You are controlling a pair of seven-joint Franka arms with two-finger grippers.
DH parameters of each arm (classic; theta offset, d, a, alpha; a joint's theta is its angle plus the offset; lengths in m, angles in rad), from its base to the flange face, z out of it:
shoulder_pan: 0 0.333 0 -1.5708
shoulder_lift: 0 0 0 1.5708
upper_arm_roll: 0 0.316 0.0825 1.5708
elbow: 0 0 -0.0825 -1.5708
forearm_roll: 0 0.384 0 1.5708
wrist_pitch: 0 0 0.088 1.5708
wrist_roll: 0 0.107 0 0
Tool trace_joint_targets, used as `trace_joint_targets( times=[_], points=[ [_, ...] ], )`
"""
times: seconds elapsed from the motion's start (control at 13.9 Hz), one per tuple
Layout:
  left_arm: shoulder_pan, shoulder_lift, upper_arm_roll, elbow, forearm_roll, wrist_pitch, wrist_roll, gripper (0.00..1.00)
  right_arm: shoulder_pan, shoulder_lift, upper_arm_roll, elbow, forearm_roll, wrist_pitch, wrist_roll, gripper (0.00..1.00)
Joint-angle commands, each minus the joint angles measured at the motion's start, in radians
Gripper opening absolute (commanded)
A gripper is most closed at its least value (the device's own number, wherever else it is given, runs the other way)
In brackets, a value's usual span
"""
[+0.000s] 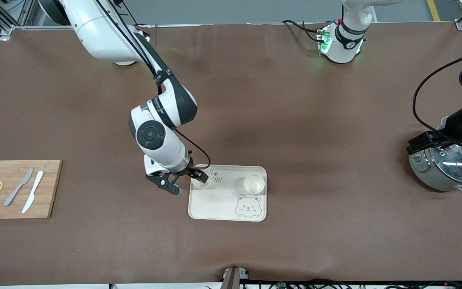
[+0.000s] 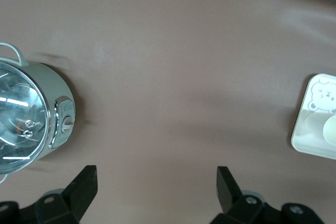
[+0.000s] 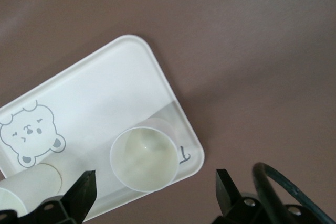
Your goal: Place white IKEA cup upright on tray with both arms
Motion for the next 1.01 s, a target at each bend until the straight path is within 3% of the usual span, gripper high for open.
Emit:
trace_joint_targets(
  times=[0.0, 0.36, 0.94],
  points=[
    [0.008, -0.043, -0.002, -0.022, -0.005, -0.044, 0.028, 1.0, -0.069, -0.092, 0.005, -0.005, -0.015, -0.072, -0.01, 1.0],
    [0.018, -0.077, -0.003, -0.021, 0.009, -0.077, 0.019, 1.0, -0.171, -0.225, 0.006, -0.03, -0.012, -0.269, -0.166, 1.0],
    [0.018, -0.097, -0.008, -0.021, 0.022, -0.097, 0.035, 1.0, -0.399, -0.504, 0.005, -0.283, -0.003, -0.312, -0.551, 1.0]
  ],
)
